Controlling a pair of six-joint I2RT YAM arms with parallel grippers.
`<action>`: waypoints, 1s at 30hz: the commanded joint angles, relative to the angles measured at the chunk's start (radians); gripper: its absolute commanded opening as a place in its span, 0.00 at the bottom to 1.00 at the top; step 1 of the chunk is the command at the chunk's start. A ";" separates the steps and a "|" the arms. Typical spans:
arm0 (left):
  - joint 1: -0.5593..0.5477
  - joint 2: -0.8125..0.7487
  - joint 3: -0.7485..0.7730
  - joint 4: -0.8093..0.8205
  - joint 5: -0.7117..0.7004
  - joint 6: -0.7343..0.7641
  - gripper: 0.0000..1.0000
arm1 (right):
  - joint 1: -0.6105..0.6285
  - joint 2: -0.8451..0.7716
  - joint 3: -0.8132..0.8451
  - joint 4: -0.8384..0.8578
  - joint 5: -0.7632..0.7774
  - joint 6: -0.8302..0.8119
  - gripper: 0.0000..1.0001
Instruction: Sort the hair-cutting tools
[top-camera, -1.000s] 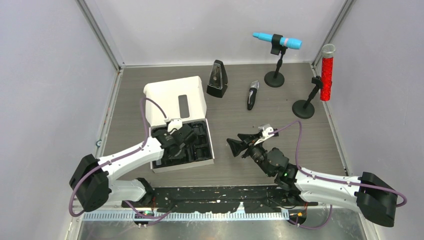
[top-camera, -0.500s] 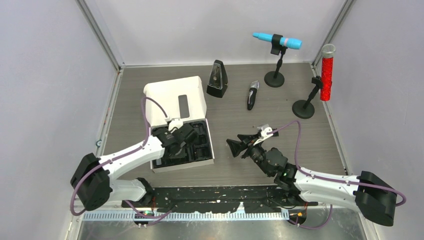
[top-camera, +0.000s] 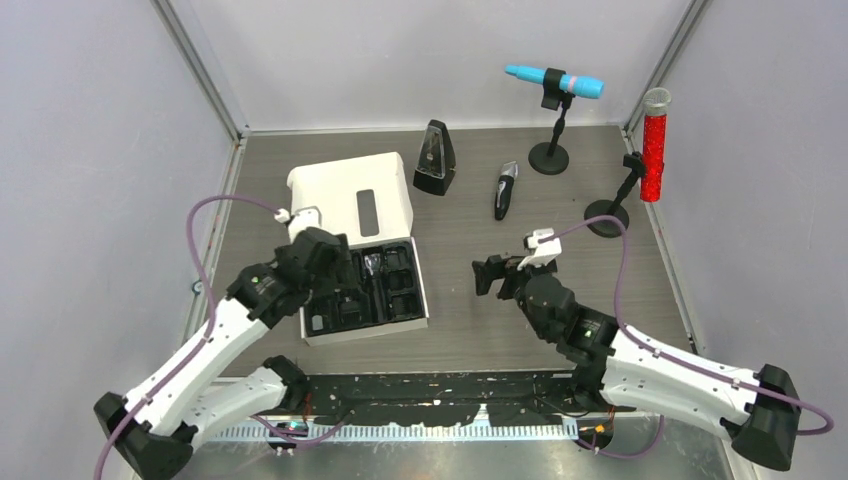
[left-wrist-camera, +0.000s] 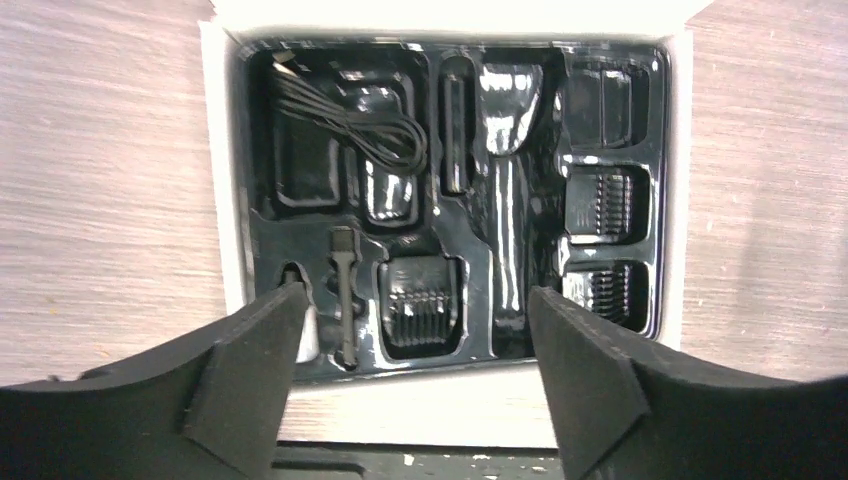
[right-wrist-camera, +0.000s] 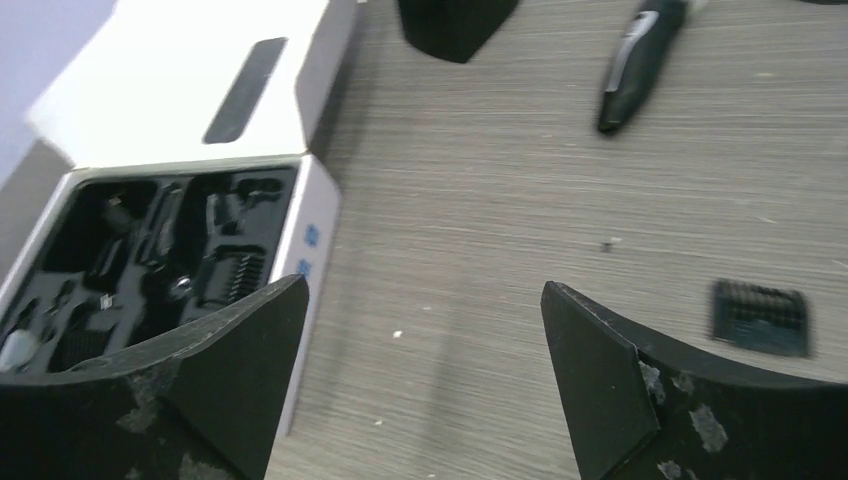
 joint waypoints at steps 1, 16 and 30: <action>0.134 -0.053 0.072 -0.014 0.065 0.195 0.93 | -0.108 -0.023 0.115 -0.358 0.020 0.070 0.97; 0.389 -0.026 0.029 0.035 0.204 0.394 1.00 | -0.669 0.371 0.428 -0.641 -0.423 -0.076 0.95; 0.366 -0.096 0.001 0.057 0.117 0.420 1.00 | -0.902 0.795 0.585 -0.669 -0.635 -0.184 1.00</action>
